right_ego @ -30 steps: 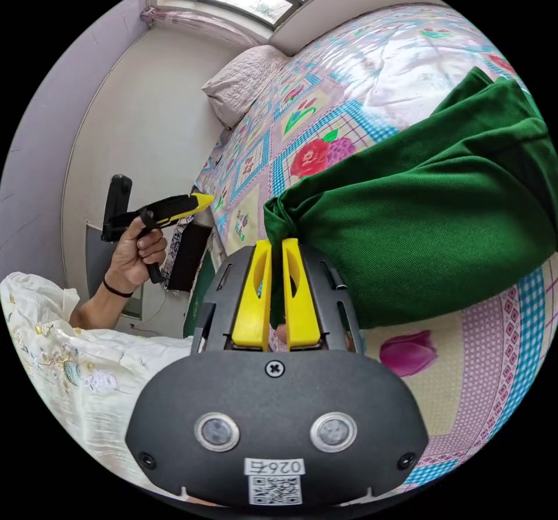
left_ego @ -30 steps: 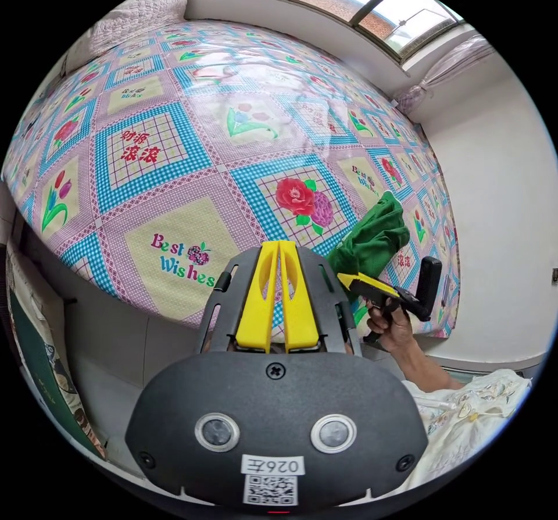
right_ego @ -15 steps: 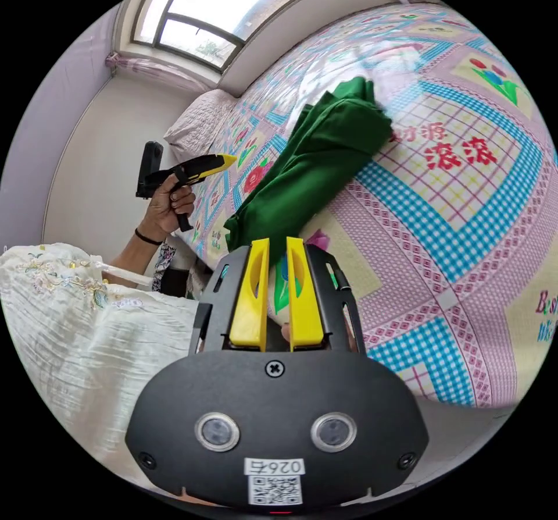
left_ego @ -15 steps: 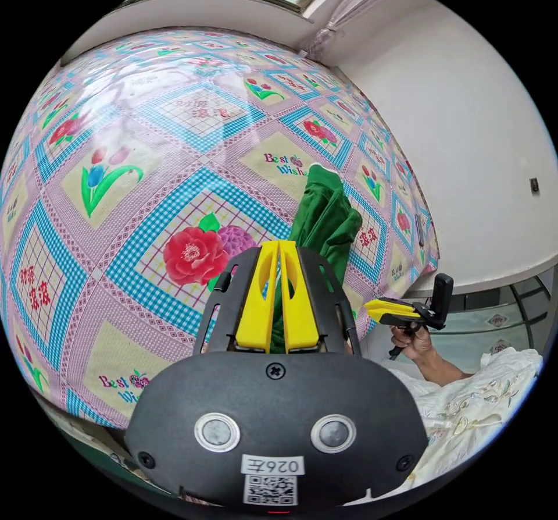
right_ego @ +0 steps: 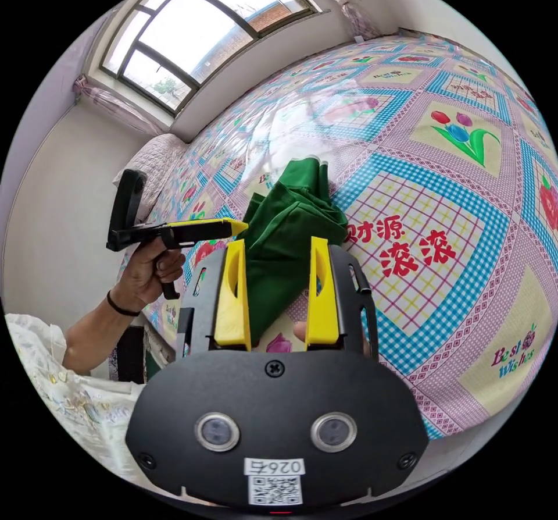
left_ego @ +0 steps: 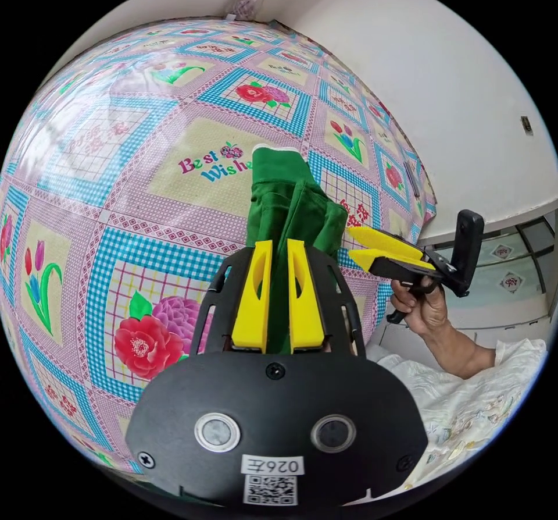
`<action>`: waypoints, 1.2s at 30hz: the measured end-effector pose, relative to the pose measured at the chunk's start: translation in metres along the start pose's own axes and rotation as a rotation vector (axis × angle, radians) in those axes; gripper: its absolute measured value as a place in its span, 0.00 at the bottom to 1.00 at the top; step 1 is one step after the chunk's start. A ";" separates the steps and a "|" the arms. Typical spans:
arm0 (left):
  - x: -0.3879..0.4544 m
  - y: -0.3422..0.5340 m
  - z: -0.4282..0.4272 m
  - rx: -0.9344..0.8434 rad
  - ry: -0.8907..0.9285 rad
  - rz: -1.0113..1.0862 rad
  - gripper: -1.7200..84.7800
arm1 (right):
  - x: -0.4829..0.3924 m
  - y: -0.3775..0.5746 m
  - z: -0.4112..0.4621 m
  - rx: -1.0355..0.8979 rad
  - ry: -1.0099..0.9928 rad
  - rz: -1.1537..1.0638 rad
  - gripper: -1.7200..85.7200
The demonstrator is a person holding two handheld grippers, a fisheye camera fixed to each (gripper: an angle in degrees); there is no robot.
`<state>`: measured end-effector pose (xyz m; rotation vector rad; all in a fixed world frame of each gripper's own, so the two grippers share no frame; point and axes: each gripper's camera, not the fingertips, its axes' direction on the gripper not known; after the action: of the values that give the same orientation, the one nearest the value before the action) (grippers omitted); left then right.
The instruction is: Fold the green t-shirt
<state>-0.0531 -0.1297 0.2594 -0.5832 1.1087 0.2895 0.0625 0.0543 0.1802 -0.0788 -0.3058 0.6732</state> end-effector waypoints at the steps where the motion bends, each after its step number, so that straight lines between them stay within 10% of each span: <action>1: 0.003 -0.004 0.007 -0.029 -0.016 0.015 0.07 | -0.002 -0.008 0.014 -0.019 0.037 0.016 0.14; 9: -0.007 0.002 -0.011 -0.019 -0.064 0.066 0.02 | 0.009 -0.027 0.035 -0.044 0.121 0.036 0.00; 36: -0.157 0.241 -0.150 0.438 -0.182 -0.635 0.03 | 0.153 0.004 -0.039 0.091 0.064 0.340 0.07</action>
<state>-0.3533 -0.0089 0.2821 -0.4750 0.7292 -0.4352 0.1847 0.1542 0.1805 -0.0656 -0.2006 1.0192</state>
